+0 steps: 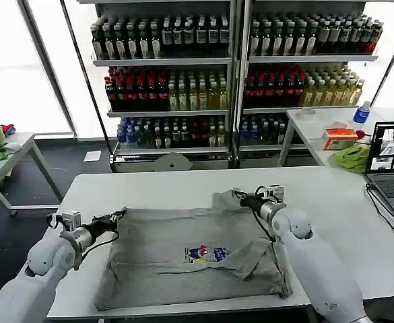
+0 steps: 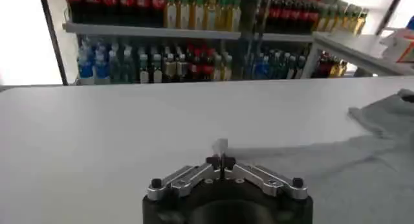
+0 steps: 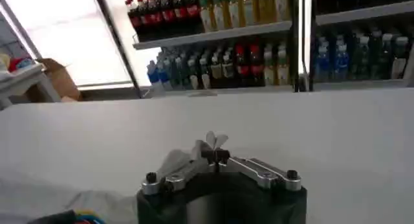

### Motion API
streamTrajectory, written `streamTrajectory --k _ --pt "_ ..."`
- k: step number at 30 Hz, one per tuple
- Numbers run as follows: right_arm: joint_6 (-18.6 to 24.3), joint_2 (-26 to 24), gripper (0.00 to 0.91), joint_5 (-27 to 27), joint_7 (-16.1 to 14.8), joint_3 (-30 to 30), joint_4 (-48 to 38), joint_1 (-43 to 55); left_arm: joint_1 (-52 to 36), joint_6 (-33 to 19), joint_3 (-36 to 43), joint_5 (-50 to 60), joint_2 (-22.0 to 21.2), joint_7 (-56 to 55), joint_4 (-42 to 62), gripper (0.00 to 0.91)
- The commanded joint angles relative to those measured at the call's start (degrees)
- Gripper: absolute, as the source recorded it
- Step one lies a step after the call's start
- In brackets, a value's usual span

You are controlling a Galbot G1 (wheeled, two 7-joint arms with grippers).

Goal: Fold and organize the clothes.

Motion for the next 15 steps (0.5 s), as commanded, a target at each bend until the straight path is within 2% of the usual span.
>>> streamTrajectory --k 1,10,15 --pt "-0.01 -2.35 0.000 2.29 0.64 3.33 10.59 -5.57 9.01 0.05 -7.19 -0.97 -0.49 -0.76 -10.71 0.030" --pt "0.03 -7.50 0.000 7.17 1.97 11.12 23.58 -17.91 16.61 0.72 -11.91 -1.72 -1.30 -2.60 -18.60 0.030" --pt "0.02 -9.51 0.000 8.61 3.98 15.80 31.55 -26.08 21.53 1.35 -14.87 -2.87 -0.58 -4.56 -23.93 0.040"
